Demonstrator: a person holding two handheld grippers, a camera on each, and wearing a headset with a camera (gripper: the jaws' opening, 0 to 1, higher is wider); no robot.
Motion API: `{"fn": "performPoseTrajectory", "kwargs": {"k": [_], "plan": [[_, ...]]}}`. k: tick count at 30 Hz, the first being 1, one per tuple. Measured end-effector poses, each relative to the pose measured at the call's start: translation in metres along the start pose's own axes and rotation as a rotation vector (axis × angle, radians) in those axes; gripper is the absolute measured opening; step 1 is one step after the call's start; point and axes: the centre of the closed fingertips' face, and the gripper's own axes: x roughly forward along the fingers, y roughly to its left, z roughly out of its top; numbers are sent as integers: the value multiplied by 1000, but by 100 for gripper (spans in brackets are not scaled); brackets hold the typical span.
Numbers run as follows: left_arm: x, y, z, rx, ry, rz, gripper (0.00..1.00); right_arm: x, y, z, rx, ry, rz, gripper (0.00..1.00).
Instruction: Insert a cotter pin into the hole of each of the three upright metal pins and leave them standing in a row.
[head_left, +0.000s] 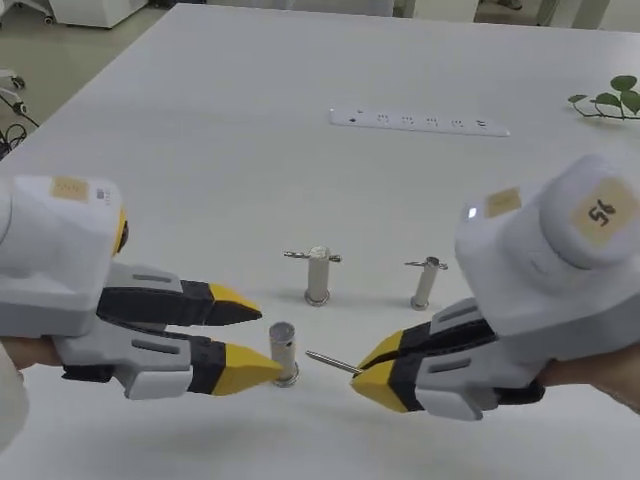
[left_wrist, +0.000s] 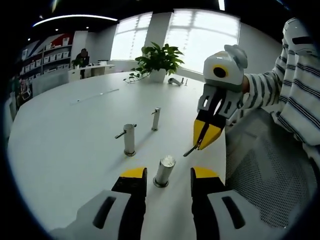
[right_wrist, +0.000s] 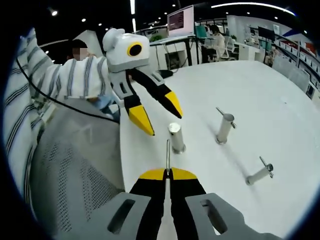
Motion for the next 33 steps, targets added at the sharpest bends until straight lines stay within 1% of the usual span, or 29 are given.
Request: {"fn": "performPoseTrajectory", "kwargs": {"k": [2,6,11,17,24,29,33], "plan": [[2,1,-3,-11,7,-8,33,3,0,2,9,-3,-2,3],[5,1,-9,-4,31,-20,33,6,-2,2,1,14,-17,3],[9,1,-13,-24,30,-31,32,9,-4,2,22,22,-27,3],[12,0,-18,-21,46,-39,31,11,-4,5,40,14,-25,3],[14,-2,-18,-23,41,-51,31,13,-6,8,47,11,-39,3],[17,-5,-17,-19,38,-61,30,9,-12,9,56,8,-59,3],[19,-6,-15,-13,36,-72,29,8,-15,9,33,16,-64,3]]}}
